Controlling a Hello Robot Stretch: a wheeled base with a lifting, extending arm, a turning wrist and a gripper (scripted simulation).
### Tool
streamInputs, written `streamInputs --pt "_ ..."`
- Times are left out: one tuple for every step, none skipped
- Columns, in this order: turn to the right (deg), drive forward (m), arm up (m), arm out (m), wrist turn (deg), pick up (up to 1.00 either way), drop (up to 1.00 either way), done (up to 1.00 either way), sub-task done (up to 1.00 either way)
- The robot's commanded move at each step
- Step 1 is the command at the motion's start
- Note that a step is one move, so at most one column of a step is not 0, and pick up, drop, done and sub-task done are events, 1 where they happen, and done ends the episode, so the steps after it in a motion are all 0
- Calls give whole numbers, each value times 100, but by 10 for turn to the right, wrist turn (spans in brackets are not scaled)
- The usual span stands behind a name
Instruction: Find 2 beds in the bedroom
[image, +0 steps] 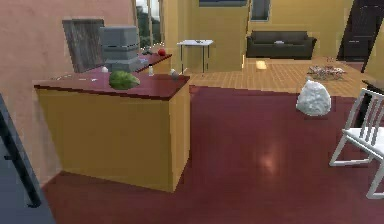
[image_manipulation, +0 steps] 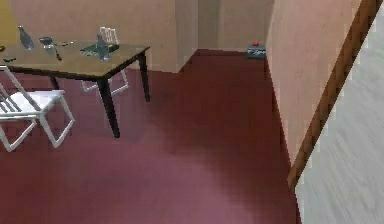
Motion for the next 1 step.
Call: streamInputs --pt "180 0 0 0 0 0 0 0 0"
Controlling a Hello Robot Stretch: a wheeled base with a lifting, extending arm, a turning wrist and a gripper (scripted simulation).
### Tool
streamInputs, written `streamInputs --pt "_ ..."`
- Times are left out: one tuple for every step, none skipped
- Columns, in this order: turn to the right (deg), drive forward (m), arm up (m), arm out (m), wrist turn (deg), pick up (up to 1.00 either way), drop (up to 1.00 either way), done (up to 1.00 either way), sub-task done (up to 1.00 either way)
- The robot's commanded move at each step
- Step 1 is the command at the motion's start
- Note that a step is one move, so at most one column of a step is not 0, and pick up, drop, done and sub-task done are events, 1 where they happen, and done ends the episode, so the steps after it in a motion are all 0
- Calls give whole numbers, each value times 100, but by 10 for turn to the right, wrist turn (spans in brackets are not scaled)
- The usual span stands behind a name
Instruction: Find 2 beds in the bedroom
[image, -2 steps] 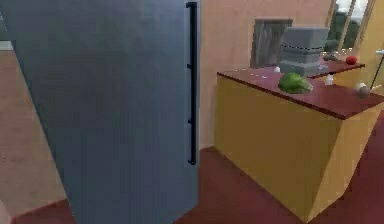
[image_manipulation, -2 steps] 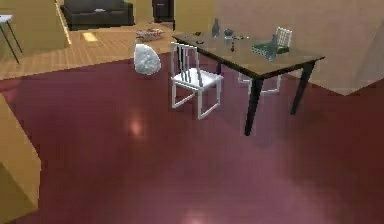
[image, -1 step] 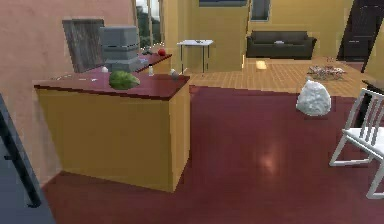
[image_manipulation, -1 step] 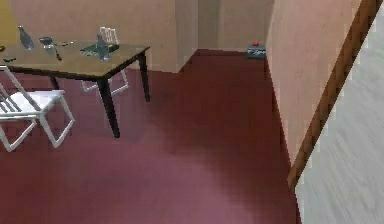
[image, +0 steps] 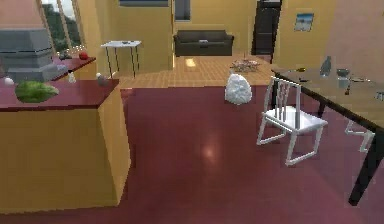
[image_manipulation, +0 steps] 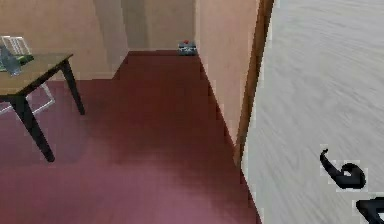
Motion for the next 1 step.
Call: streamInputs --pt "0 100 0 0 0 0 0 0 0"
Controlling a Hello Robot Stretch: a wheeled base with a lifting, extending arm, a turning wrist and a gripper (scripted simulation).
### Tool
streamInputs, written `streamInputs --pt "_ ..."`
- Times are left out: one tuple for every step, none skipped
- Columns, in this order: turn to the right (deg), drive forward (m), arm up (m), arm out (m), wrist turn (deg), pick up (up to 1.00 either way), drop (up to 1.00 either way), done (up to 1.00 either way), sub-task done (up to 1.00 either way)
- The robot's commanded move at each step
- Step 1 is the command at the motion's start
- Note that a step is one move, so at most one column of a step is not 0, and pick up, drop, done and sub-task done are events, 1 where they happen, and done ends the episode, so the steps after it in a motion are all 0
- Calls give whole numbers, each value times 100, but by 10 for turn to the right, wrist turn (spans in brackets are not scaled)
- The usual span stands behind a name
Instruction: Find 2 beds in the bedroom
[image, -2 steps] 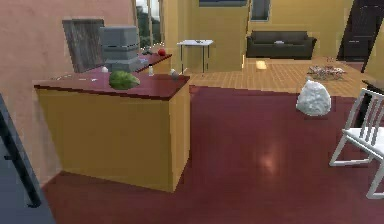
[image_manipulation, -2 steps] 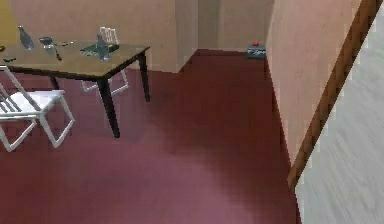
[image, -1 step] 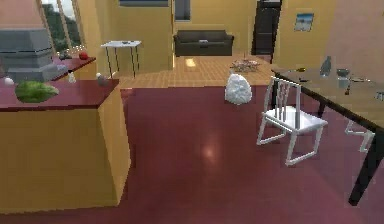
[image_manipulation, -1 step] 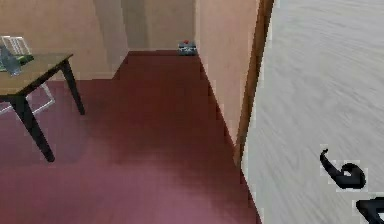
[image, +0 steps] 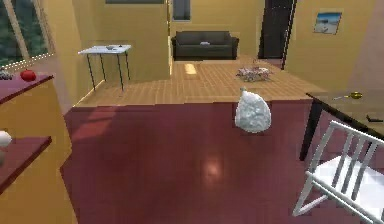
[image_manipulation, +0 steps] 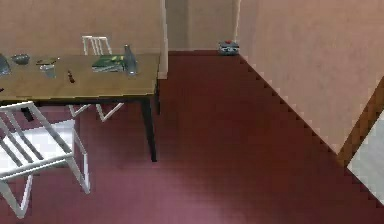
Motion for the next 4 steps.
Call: streamInputs --pt "0 100 0 0 0 0 0 0 0" --pt "0 100 0 0 0 0 0 0 0" --pt "30 0 0 0 0 0 0 0 0" --pt "0 100 0 0 0 0 0 0 0"
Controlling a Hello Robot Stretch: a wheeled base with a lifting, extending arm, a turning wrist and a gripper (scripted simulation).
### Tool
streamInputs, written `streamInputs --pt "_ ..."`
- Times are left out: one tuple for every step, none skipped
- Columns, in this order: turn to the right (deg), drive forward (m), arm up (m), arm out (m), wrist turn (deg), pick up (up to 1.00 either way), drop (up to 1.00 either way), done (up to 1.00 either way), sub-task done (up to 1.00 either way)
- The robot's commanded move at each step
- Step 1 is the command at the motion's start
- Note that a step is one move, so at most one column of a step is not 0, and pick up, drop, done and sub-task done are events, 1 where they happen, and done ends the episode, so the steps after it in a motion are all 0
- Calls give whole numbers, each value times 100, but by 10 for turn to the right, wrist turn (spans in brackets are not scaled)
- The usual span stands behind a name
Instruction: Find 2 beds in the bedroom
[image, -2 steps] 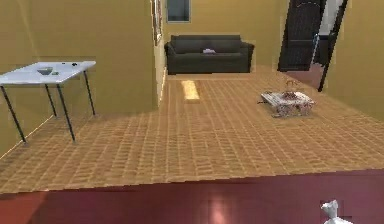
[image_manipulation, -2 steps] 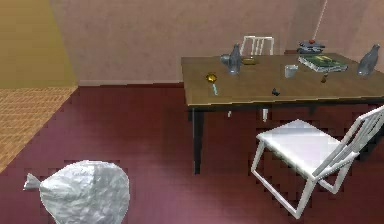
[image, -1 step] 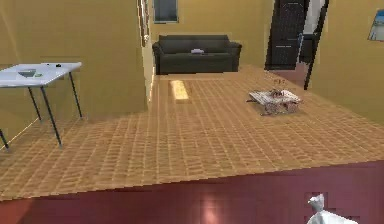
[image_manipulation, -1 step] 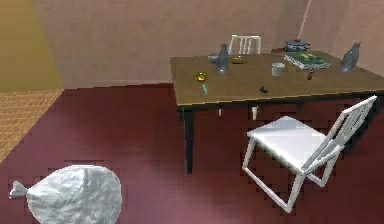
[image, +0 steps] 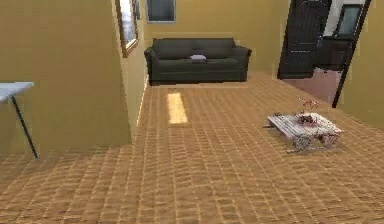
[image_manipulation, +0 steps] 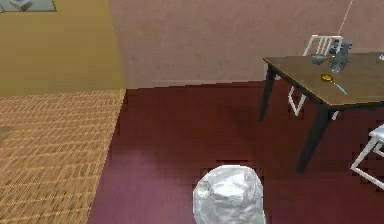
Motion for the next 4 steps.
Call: streamInputs --pt "60 0 0 0 0 0 0 0 0" --pt "30 0 0 0 0 0 0 0 0" --pt "0 100 0 0 0 0 0 0 0" --pt "0 100 0 0 0 0 0 0 0"
